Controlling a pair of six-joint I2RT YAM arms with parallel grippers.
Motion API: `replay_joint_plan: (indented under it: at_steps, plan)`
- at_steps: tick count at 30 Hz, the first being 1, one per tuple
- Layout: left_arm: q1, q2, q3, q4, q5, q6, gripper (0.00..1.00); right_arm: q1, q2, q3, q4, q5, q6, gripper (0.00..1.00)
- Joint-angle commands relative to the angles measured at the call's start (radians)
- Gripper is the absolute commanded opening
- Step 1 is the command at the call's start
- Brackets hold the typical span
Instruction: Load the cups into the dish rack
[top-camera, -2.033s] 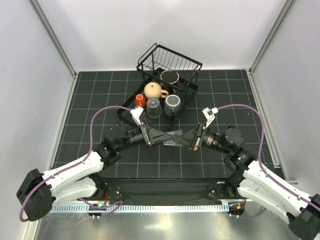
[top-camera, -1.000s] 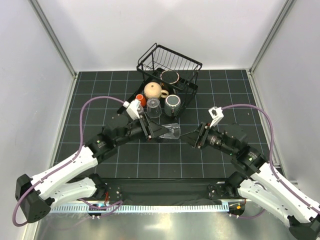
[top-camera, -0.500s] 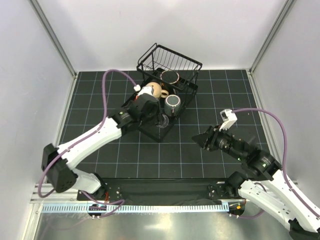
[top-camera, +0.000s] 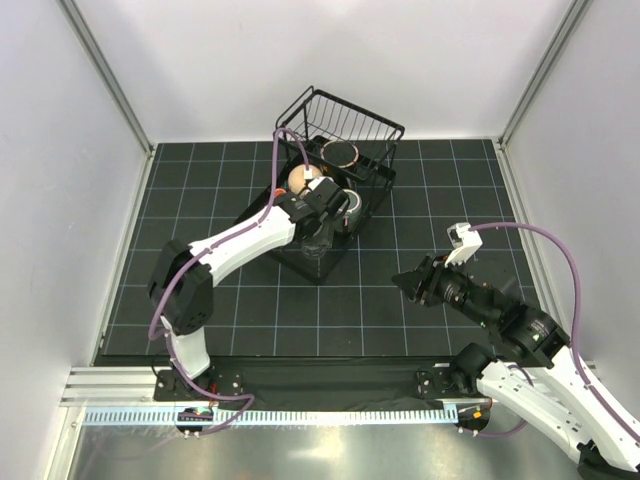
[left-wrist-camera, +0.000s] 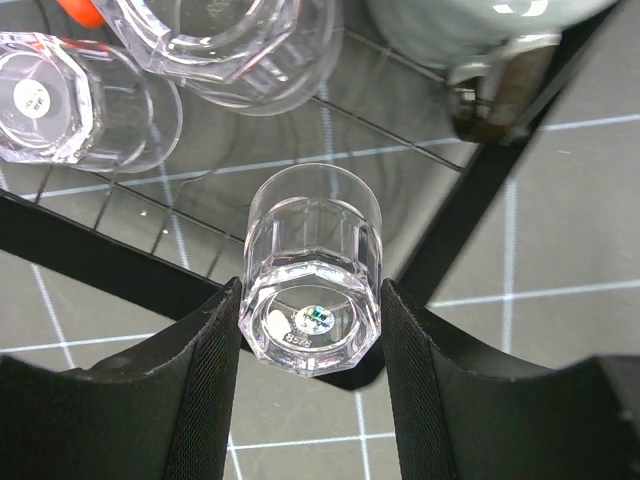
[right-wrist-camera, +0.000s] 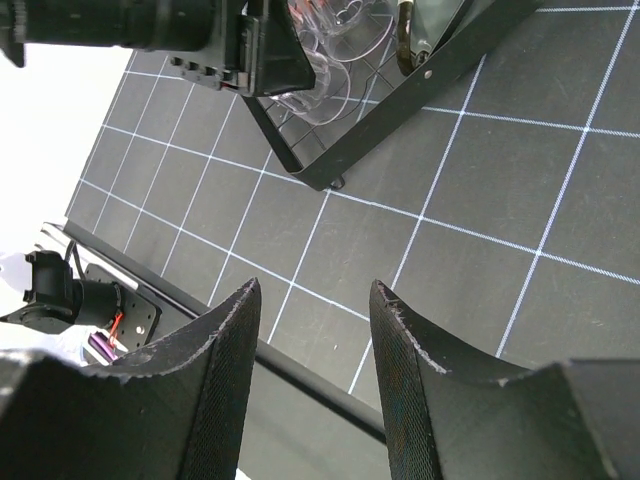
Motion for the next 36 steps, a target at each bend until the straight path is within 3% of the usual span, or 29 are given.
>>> replay_joint_plan:
  at_steps: [1,12,17,21,25,36]
  plan:
    - [0.01,0.019,0.057,-0.036,-0.059,0.034,0.0,0.003,-0.01,0.016,-0.002,0.019,-0.023,0.5]
    - [0.043,0.088,0.081,-0.009,0.021,0.043,0.04,0.003,0.03,-0.004,0.041,-0.002,-0.035,0.5]
    - [0.057,0.09,0.072,-0.001,0.024,0.039,0.18,0.003,0.038,-0.017,0.05,0.01,-0.044,0.5]
    - [0.06,0.094,0.073,-0.001,0.033,0.039,0.23,0.001,0.042,-0.025,0.062,0.005,-0.043,0.5]
    - [0.062,0.091,0.061,0.004,0.028,0.037,0.43,0.003,0.047,-0.03,0.065,-0.001,-0.043,0.5]
    - [0.067,0.062,0.026,0.034,0.039,0.023,0.69,0.001,0.044,-0.036,0.062,-0.01,-0.035,0.5]
